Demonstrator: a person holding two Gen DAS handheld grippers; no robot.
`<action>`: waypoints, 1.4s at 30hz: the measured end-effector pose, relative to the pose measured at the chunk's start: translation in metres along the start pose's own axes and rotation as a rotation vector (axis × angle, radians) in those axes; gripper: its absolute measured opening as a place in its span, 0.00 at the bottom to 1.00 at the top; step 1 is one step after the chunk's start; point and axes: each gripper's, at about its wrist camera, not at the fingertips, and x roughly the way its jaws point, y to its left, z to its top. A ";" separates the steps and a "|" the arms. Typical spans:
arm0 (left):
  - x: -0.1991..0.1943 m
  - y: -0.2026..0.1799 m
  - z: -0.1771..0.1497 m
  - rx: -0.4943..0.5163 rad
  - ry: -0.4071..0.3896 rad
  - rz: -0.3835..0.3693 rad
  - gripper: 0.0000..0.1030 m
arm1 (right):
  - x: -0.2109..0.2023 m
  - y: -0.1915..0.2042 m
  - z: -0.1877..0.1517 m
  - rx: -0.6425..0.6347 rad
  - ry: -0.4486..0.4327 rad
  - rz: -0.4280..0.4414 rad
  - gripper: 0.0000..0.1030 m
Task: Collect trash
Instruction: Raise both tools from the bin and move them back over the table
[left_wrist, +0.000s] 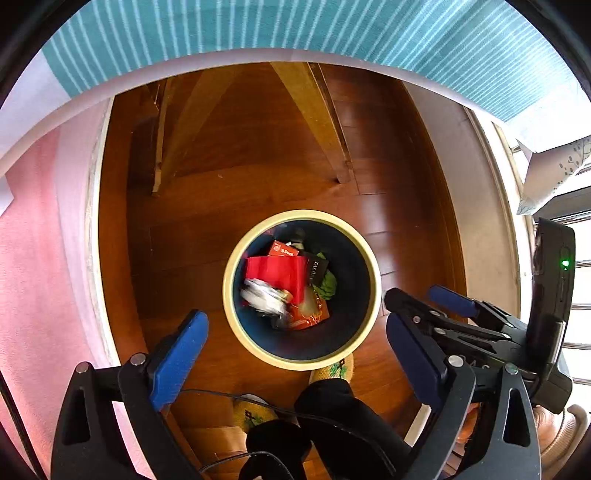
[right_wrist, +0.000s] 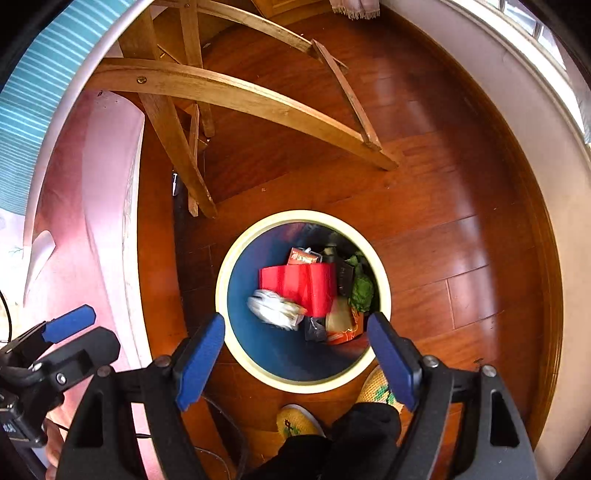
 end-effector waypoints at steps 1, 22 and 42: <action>-0.001 -0.001 0.000 0.000 -0.005 0.006 0.94 | -0.002 0.000 0.000 0.000 -0.004 -0.003 0.78; -0.065 -0.008 -0.014 -0.029 -0.033 0.072 0.94 | -0.064 0.029 -0.009 -0.075 -0.020 -0.091 0.78; -0.235 -0.023 -0.009 -0.016 -0.146 0.150 0.94 | -0.225 0.092 0.001 -0.190 -0.082 -0.123 0.78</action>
